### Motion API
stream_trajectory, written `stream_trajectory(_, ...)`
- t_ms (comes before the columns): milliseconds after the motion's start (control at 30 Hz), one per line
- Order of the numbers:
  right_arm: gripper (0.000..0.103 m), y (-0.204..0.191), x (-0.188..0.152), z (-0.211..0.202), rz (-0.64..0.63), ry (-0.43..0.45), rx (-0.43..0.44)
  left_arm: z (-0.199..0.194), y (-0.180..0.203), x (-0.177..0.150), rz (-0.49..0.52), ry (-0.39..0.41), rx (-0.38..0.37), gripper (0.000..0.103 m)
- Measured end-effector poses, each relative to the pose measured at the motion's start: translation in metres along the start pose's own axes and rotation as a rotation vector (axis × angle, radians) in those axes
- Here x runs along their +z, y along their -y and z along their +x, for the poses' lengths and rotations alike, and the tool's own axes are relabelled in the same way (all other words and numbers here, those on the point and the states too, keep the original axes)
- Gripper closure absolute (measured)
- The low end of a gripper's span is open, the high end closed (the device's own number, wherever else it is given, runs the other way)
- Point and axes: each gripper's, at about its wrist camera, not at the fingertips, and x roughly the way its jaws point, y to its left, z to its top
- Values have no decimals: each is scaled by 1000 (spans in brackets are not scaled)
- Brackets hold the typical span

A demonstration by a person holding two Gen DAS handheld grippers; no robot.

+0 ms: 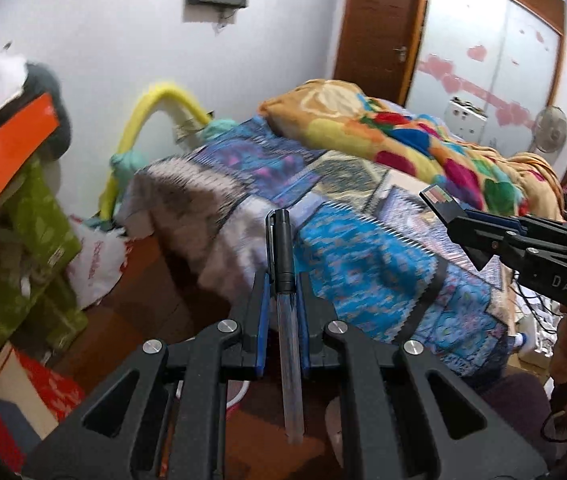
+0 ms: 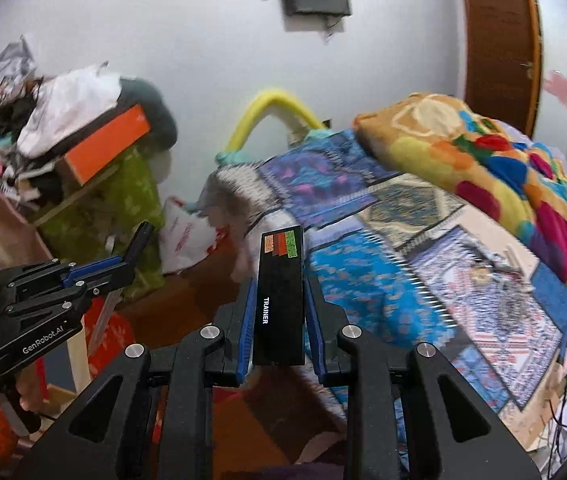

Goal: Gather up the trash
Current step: 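Carry the pen and black box with both tools over the white bucket, then open both tools to drop the pen and box into the bucket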

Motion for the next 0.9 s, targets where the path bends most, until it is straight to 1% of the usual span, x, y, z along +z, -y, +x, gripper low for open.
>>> stream_trajectory(133,81,-25,-2,33,-45,-62,32,15,-29,-16,-52,-37,38,91)
stream_trajectory(333,81,-57,-9,82,-83,-155,88,53,-76,-43,-146,-139,78,91)
stream_trajectory(567,81,-74,-22,143,-80,-275,145,92,-121,-77,-231,-248,108,91)
stream_trajectory(767,81,-84,-31,191,-70,-378,177,131,-143,-103,-272,-356,116,91)
stream_trajectory(900,81,-87,-32,216,-63,-422,195,155,-151,-111,-294,-401,115,91)
